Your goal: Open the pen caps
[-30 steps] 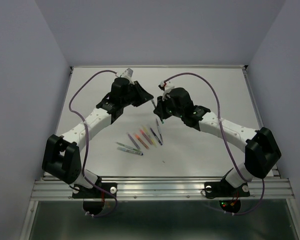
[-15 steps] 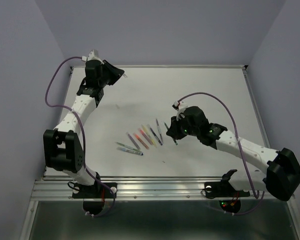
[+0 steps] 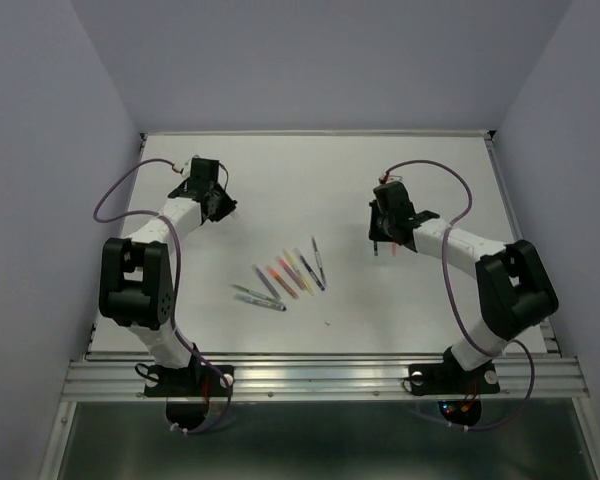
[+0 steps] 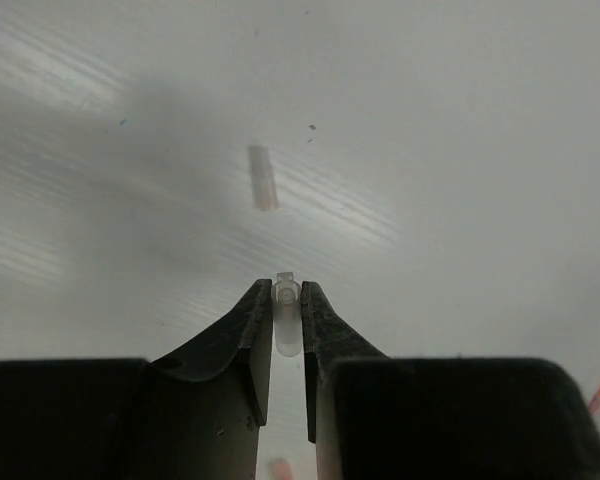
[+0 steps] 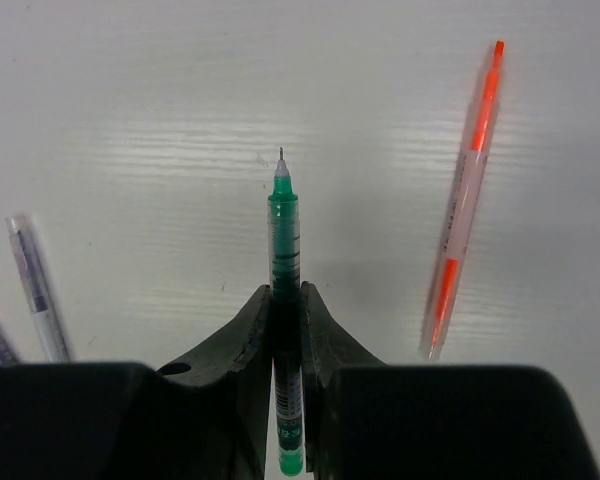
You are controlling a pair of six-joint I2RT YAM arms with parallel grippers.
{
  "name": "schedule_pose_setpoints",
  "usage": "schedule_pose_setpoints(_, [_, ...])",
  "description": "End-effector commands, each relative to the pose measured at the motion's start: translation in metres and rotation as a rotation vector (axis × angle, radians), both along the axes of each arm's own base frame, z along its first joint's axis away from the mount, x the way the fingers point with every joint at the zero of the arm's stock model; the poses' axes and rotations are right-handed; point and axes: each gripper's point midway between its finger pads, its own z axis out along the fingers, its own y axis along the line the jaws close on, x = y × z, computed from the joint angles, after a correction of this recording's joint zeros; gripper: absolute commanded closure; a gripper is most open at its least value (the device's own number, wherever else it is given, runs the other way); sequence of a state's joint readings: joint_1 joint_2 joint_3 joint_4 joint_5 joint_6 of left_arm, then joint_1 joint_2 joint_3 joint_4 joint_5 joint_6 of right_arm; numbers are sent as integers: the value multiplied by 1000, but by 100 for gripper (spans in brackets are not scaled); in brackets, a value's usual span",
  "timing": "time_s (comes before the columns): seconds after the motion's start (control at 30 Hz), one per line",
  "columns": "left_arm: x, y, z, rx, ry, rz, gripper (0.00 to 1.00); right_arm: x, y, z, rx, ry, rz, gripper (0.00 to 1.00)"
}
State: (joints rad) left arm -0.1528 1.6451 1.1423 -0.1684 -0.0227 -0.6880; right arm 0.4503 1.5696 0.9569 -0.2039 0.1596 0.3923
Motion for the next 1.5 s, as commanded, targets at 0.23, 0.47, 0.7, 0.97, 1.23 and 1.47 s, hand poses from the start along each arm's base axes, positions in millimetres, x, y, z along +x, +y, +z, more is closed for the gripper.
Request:
schedule_pose_setpoints(0.23, [-6,32,-55,158,171,81,100,51,-25,-23,-161,-9,-140,82])
schedule_pose_setpoints(0.47, [1,31,-65,153,189,89,100,54,-34,-30,-192,-2,-173,69])
schedule_pose_setpoints(0.7, [3,30,-71,146,209,96,82,54,-30,-23,-179,-9,-138,54])
schedule_pose_setpoints(0.97, [1,30,-51,137,167,96,53,45,-1,32,-53,-92,52,24])
schedule_pose_setpoints(1.23, [-4,27,1,109,58,80,27,21,30,69,40,-144,184,0])
schedule_pose_setpoints(1.47, [-19,24,62,80,-99,73,1,6,78,58,-34,-124,218,0])
